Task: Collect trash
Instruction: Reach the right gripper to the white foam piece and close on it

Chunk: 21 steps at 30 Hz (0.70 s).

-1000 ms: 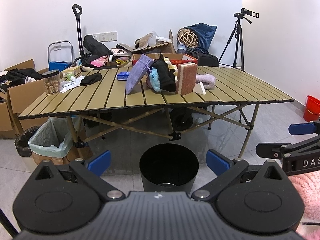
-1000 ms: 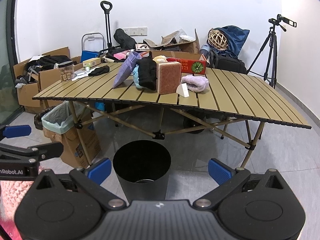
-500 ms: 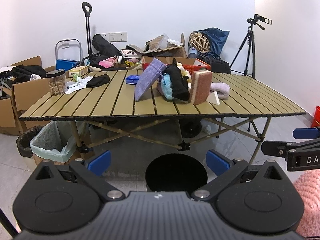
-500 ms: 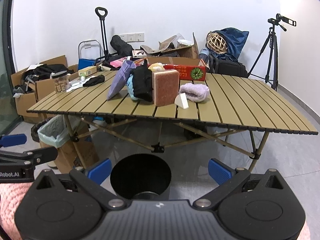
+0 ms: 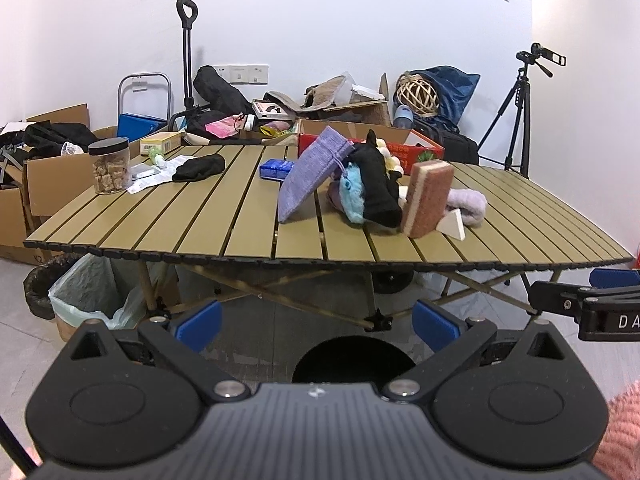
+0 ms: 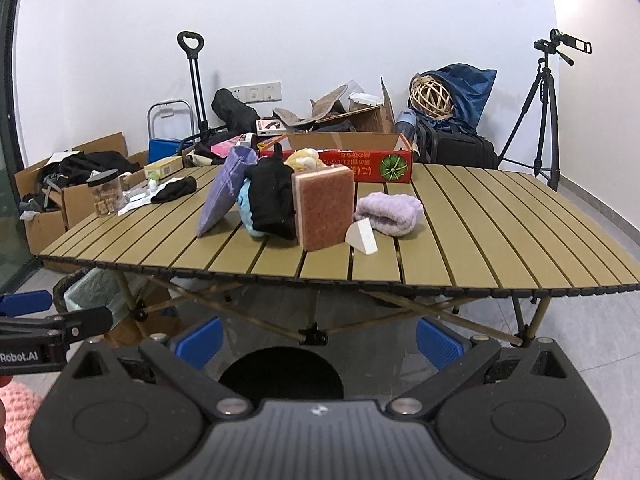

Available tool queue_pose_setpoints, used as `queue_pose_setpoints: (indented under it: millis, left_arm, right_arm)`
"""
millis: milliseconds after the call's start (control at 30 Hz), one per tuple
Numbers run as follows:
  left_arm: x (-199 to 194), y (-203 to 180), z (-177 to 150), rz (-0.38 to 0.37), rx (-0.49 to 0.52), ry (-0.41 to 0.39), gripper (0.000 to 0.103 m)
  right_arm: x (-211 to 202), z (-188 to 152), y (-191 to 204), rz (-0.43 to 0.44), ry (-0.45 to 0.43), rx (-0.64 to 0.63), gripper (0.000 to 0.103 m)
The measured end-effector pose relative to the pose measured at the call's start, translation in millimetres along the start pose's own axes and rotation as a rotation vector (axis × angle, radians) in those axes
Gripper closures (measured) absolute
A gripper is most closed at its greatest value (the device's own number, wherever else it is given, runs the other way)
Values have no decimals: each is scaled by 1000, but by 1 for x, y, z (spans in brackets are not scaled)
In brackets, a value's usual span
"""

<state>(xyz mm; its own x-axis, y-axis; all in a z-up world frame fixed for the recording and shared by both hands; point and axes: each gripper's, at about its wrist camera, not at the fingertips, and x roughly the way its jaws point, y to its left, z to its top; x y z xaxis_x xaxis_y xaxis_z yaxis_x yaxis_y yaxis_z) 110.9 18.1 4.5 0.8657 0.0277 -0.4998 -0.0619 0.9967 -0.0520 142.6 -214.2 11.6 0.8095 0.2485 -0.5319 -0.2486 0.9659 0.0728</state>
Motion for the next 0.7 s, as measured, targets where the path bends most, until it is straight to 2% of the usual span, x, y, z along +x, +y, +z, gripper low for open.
queue_pose_setpoints:
  millis: [300,700]
  left_arm:
    - [40,2,21,11,-27,-15,0]
    - [103,-11,57,16,-62,-25,0]
  right_arm:
    - [44,17,-5,-3,-20,19,0]
    - [107,45,-22,-54,-83,3,1]
